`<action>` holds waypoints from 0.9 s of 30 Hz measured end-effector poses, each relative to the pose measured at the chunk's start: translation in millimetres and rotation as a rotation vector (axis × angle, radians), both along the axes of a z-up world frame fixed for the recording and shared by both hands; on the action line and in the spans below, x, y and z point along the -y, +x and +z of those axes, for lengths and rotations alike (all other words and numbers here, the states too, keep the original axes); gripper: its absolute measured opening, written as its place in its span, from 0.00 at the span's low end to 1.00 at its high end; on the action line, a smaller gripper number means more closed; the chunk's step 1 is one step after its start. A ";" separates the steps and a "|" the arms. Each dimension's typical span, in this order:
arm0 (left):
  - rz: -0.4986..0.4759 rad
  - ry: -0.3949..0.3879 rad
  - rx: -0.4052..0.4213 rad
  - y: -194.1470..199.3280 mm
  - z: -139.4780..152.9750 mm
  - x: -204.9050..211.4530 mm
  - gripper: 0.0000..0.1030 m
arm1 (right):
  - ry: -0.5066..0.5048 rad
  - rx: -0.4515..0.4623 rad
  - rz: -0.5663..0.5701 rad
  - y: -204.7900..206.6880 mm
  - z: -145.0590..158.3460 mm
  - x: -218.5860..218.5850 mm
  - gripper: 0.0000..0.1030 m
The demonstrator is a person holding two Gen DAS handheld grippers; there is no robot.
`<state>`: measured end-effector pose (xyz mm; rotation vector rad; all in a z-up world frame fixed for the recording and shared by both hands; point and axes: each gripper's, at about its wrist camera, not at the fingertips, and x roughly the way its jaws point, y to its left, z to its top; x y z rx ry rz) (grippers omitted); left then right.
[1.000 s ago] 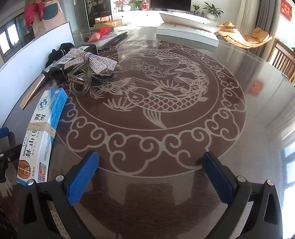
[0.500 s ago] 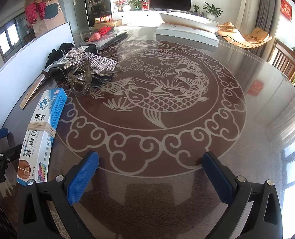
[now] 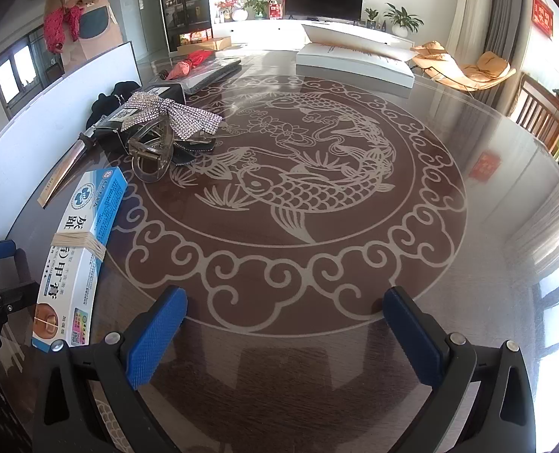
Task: Organize objects
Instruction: 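Return both tools to the table and reach the right tool toward the nail-cream box, then grasp the blue-and-white nail-cream box with the right tool and lift it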
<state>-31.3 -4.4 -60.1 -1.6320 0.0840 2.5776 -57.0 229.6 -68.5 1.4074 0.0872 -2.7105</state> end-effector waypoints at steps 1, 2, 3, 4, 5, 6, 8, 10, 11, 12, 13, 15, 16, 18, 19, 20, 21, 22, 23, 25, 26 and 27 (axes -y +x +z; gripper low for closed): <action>0.010 -0.001 -0.003 0.6 0.0 1.1 1.00 | 0.005 0.017 0.010 -1.8 0.7 0.7 1.00; 0.011 -0.002 -0.004 1.0 -0.2 1.1 1.00 | 0.005 0.057 0.007 -5.3 1.4 1.6 1.00; 0.013 -0.002 -0.007 1.7 -0.2 1.0 1.00 | -0.021 0.094 0.001 -7.5 3.9 3.6 1.00; 0.015 -0.002 -0.009 2.3 -0.5 0.3 1.00 | -0.092 0.101 0.014 -6.3 9.6 6.7 0.97; 0.018 -0.002 -0.010 2.6 -0.4 0.3 1.00 | -0.172 0.086 0.040 -3.1 17.1 11.9 0.96; 0.022 -0.001 -0.012 2.8 -0.4 0.5 1.00 | -0.221 0.074 0.067 -1.1 23.7 20.5 0.96; 0.026 0.000 -0.014 2.9 -0.3 1.2 1.00 | -0.230 0.086 0.129 -4.6 29.5 47.1 0.95; 0.026 -0.001 -0.014 4.2 -0.1 1.2 1.00 | -0.222 0.122 0.182 -14.8 24.8 74.1 0.90; 0.027 -0.001 -0.013 3.5 0.3 2.6 1.00 | -0.218 0.142 0.200 -20.2 20.6 85.8 0.81; 0.027 -0.001 -0.013 3.7 0.3 2.7 1.00 | -0.226 0.161 0.224 -25.3 16.5 96.1 0.78; 0.027 -0.001 -0.012 3.4 -0.1 3.2 1.00 | -0.225 0.164 0.240 -28.6 14.7 104.8 0.76; 0.028 -0.001 -0.012 3.2 0.3 3.4 1.00 | -0.158 0.152 0.275 -31.4 15.8 121.0 0.72; 0.028 -0.001 -0.012 3.4 0.2 3.4 1.00 | -0.134 0.152 0.296 -31.9 16.1 126.1 0.69; 0.028 -0.001 -0.012 3.4 0.0 3.5 1.00 | -0.068 0.143 0.321 -30.0 18.4 129.9 0.52; 0.028 -0.001 -0.012 3.2 0.2 3.6 1.00 | -0.061 0.147 0.325 -28.8 19.4 126.6 0.45; 0.028 -0.001 -0.012 3.2 0.2 3.6 1.00 | -0.058 0.147 0.312 -27.7 19.9 118.9 0.43; 0.028 -0.001 -0.012 3.3 0.1 3.6 1.00 | -0.050 0.142 0.294 -26.5 19.8 111.1 0.43; 0.028 -0.001 -0.013 3.0 0.2 3.7 1.00 | -0.031 0.132 0.268 -24.6 19.6 101.3 0.43; 0.029 -0.001 -0.013 1.5 0.1 4.4 1.00 | -0.012 0.121 0.238 -22.4 19.9 90.3 0.43; 0.030 -0.001 -0.014 0.8 0.3 4.8 1.00 | -0.001 0.106 0.191 -16.5 20.5 67.8 0.43; 0.031 -0.001 -0.015 0.3 0.3 5.0 1.00 | 0.003 0.098 0.176 -11.8 20.6 58.0 0.43; 0.032 -0.001 -0.016 0.1 0.3 5.0 1.00 | 0.003 0.087 0.169 -6.9 20.8 51.1 0.43</action>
